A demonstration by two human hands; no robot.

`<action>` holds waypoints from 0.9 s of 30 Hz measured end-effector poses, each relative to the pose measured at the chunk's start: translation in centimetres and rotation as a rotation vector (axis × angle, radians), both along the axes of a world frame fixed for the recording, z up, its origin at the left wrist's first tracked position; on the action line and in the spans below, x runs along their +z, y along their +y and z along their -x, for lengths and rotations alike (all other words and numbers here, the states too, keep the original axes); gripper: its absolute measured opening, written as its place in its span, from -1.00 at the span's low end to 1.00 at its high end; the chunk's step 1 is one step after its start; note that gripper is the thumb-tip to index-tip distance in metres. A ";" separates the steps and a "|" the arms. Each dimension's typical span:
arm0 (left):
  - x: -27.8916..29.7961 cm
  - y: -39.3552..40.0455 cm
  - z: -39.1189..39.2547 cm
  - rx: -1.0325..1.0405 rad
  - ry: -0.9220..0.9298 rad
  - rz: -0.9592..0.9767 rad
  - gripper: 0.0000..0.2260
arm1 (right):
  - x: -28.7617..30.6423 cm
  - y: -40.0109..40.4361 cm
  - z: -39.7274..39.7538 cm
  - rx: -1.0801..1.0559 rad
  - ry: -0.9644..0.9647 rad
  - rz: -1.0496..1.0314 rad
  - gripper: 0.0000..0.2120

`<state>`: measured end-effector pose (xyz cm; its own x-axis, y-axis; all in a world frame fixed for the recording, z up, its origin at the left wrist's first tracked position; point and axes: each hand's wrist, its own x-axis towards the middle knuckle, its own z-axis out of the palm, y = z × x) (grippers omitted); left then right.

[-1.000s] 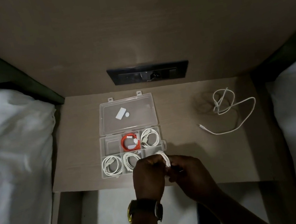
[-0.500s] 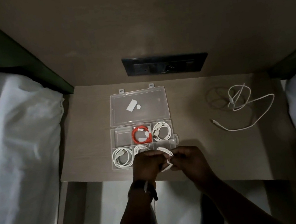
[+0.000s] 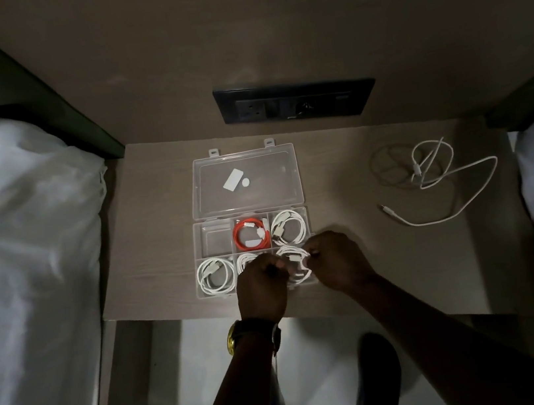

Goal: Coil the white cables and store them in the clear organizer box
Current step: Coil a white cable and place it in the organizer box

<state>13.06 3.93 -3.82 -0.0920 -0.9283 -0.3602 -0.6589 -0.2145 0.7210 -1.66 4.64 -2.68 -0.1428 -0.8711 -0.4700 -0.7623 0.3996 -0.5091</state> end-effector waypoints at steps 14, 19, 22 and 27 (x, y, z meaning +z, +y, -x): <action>-1.9 1.0 -0.8 -0.461 -0.270 0.186 -0.36 | -0.1 0.2 -0.6 0.274 0.175 0.126 -0.74; -2.1 1.6 -0.8 -0.514 -0.308 0.249 -0.44 | -1.2 1.2 0.5 0.253 0.116 0.213 -0.89; -2.3 1.8 -1.2 -0.544 -0.313 0.284 -0.61 | -2.1 1.6 1.2 0.286 0.149 0.211 -0.91; -2.6 2.0 -0.7 -0.507 -0.323 0.297 -0.75 | -2.5 2.8 1.3 0.289 0.137 0.166 -0.71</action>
<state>13.73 5.98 -6.45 -0.4732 -0.8625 -0.1793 -0.8188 0.3554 0.4509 -2.92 7.47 -5.18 0.0687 -0.9476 -0.3119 -0.8975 0.0778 -0.4340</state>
